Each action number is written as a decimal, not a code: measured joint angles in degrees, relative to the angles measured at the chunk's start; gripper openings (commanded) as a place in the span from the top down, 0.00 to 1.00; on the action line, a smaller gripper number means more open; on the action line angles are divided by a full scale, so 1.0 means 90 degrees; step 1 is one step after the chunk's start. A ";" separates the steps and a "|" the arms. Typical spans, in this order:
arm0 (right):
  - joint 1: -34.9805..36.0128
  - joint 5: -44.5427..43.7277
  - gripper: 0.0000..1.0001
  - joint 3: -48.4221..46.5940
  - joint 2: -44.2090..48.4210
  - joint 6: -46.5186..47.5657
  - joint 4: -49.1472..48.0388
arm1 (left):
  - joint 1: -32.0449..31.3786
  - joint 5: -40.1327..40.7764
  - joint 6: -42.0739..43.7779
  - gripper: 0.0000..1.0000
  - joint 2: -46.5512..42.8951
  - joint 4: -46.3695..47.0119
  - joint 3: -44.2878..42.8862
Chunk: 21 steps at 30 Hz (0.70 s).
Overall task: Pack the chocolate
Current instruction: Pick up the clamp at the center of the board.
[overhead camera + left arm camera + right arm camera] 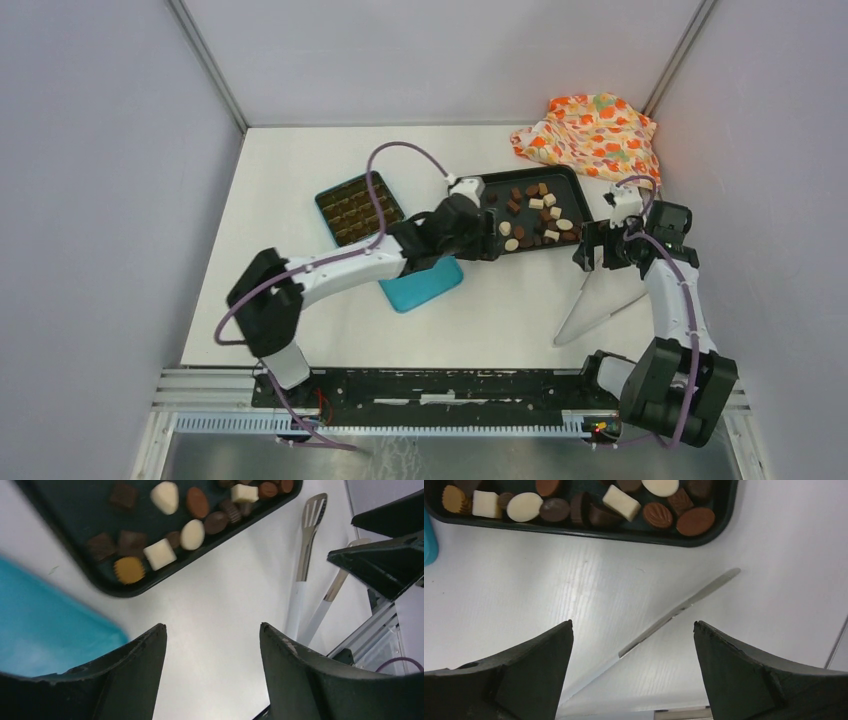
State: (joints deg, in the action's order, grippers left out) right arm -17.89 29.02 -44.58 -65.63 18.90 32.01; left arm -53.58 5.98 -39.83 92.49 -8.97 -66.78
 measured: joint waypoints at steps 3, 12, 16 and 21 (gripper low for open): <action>-0.0364 0.0012 0.06 0.0231 0.0141 -0.0092 -0.0168 | -0.0435 0.0250 0.0007 0.39 0.1141 -0.0301 -0.1256; -0.1336 -0.0670 0.12 0.0656 0.0874 -0.0979 -0.0874 | -0.1287 -0.0867 0.0452 0.39 0.2892 -0.0172 -0.2637; -0.1654 -0.0743 0.13 0.0670 0.0886 -0.1365 -0.0998 | -0.1535 -0.1452 0.0697 0.33 0.3490 -0.0002 -0.3036; -0.1693 -0.0597 0.13 0.0678 0.0886 -0.1642 -0.1105 | -0.1814 -0.1316 0.0916 0.33 0.4109 -0.0175 -0.3723</action>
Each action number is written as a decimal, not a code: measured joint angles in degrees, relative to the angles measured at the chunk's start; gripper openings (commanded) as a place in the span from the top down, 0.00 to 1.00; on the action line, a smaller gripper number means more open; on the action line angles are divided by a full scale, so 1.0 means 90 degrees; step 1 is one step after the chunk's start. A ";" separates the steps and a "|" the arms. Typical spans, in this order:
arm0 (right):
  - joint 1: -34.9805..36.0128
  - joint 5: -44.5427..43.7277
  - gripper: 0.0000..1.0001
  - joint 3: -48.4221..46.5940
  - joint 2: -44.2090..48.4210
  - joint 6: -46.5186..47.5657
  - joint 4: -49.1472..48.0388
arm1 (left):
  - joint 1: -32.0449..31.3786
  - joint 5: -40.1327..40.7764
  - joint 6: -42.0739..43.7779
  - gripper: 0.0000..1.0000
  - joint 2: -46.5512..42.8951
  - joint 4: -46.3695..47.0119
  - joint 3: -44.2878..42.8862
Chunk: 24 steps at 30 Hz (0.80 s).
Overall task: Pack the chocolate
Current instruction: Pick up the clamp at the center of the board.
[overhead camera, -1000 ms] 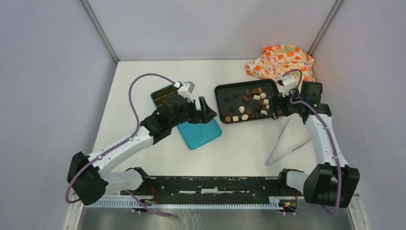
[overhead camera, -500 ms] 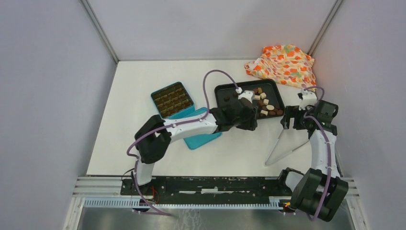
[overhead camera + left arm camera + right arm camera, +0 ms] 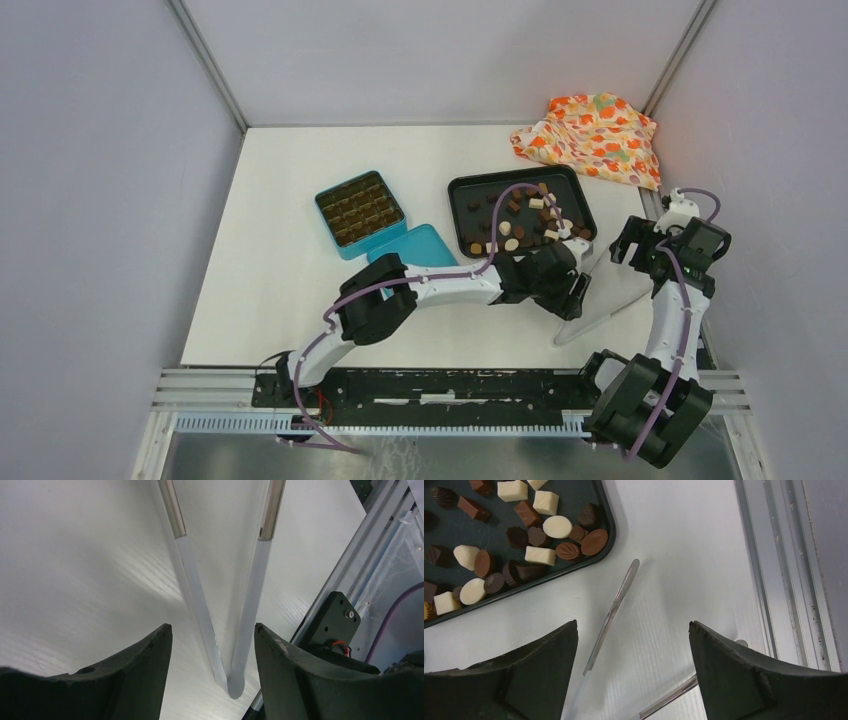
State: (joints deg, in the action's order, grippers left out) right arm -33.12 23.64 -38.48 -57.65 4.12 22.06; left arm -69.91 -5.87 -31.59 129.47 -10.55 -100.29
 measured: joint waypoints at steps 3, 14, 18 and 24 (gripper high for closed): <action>0.0000 0.0078 0.13 0.0024 0.0000 -0.0085 -0.0061 | -0.0155 0.0466 0.0129 0.41 0.0238 -0.0231 -0.0449; -0.0002 0.0291 0.13 0.0124 0.0041 -0.0204 -0.0172 | -0.0539 0.1729 0.0495 0.66 0.1001 -0.1202 -0.1700; -0.0036 0.0321 0.13 0.0168 0.0073 -0.0219 -0.0243 | -0.0583 0.1974 0.0614 0.71 0.1241 -0.1511 -0.2018; -0.0063 0.0367 0.13 0.0175 0.0075 -0.0260 -0.0304 | -0.0624 0.2186 0.0743 0.82 0.1365 -0.1700 -0.2200</action>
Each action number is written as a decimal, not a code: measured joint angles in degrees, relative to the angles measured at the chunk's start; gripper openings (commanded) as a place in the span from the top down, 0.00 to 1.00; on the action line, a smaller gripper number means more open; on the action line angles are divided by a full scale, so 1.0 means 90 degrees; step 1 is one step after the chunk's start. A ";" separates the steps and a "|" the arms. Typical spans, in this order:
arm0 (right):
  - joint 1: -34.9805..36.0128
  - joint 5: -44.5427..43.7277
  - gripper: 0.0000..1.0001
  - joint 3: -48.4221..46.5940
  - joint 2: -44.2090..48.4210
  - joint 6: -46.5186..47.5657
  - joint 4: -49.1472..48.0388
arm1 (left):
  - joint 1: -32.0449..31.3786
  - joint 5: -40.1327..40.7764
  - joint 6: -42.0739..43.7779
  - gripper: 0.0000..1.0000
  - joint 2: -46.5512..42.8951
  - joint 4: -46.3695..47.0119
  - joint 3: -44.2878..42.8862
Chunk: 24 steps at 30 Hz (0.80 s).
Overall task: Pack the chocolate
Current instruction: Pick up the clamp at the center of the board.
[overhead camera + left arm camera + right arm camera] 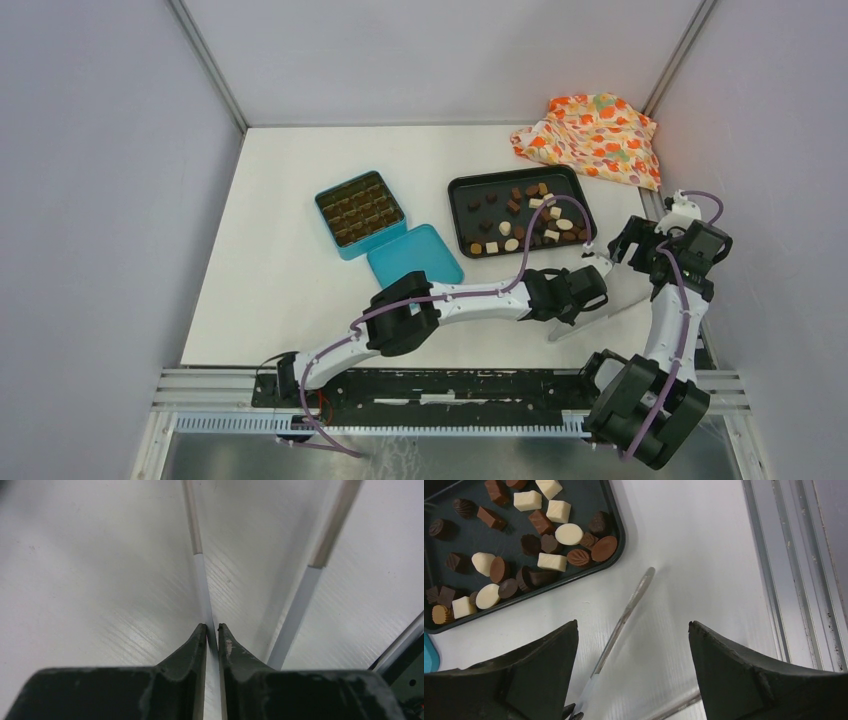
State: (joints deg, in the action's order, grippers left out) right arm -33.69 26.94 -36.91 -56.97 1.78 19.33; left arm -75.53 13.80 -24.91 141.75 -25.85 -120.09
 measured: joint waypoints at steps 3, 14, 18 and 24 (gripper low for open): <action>-0.0005 0.0027 0.14 0.0000 0.0002 -0.0005 -0.0007 | 0.0000 0.0085 0.0022 0.83 0.0000 -0.0073 -0.0022; -0.0022 0.0481 0.16 -0.0068 0.0034 0.0131 0.0078 | -0.0010 0.0311 0.0087 0.98 -0.0036 -0.0163 0.0061; -0.0019 0.1377 0.16 -0.0406 0.0051 0.0515 0.0430 | 0.0087 0.0321 0.0000 0.98 -0.0624 0.0000 0.0984; 0.0177 0.2885 0.16 -0.1761 -0.0002 0.0933 0.0753 | 0.0653 -0.0131 -0.0527 0.98 -0.2246 0.0495 0.2985</action>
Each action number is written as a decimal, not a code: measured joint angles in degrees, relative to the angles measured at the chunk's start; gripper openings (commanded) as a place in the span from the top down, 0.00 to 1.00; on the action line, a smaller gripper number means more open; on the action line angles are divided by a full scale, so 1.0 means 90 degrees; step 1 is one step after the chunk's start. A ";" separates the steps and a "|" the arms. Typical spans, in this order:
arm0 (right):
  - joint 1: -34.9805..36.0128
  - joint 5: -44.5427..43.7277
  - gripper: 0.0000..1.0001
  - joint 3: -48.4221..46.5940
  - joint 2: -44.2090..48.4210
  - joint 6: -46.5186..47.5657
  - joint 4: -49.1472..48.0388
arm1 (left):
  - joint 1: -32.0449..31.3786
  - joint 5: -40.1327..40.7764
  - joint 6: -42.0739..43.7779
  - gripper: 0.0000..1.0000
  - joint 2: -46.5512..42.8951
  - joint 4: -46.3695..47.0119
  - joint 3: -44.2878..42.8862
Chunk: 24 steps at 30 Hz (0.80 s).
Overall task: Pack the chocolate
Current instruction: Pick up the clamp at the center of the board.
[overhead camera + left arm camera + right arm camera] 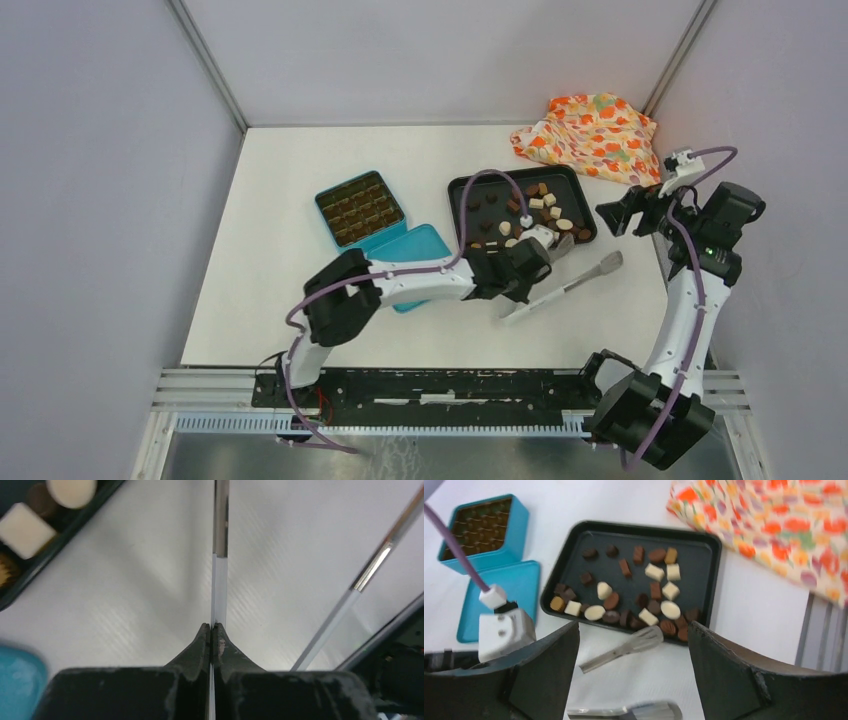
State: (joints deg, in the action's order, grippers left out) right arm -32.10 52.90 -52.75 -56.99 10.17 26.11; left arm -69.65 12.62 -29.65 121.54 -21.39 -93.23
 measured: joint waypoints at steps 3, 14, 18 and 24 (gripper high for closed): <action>0.0209 0.0432 0.16 -0.0607 -0.0129 0.0100 0.0078 | 0.0333 -0.0301 -0.0369 0.98 -0.0971 0.0522 0.1001; 0.1411 0.1576 0.16 -0.0903 -0.0265 -0.0228 -0.0002 | 0.1268 -0.1212 -0.1610 0.98 -0.3531 0.2506 0.3538; 0.1741 0.1945 0.16 -0.0899 -0.0226 -0.0648 -0.0386 | 0.1775 -0.1642 -0.2397 0.98 -0.4017 0.3478 0.4447; 0.2261 0.2188 0.24 -0.0568 -0.0034 -0.1360 -0.0964 | 0.2295 -0.1734 -0.3356 0.98 -0.4102 0.4767 0.4867</action>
State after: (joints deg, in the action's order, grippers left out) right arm -11.75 72.60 -57.87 -57.30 -2.07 17.43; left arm -48.99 -2.98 -59.86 84.62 21.52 -49.43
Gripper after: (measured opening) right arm 0.803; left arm 0.042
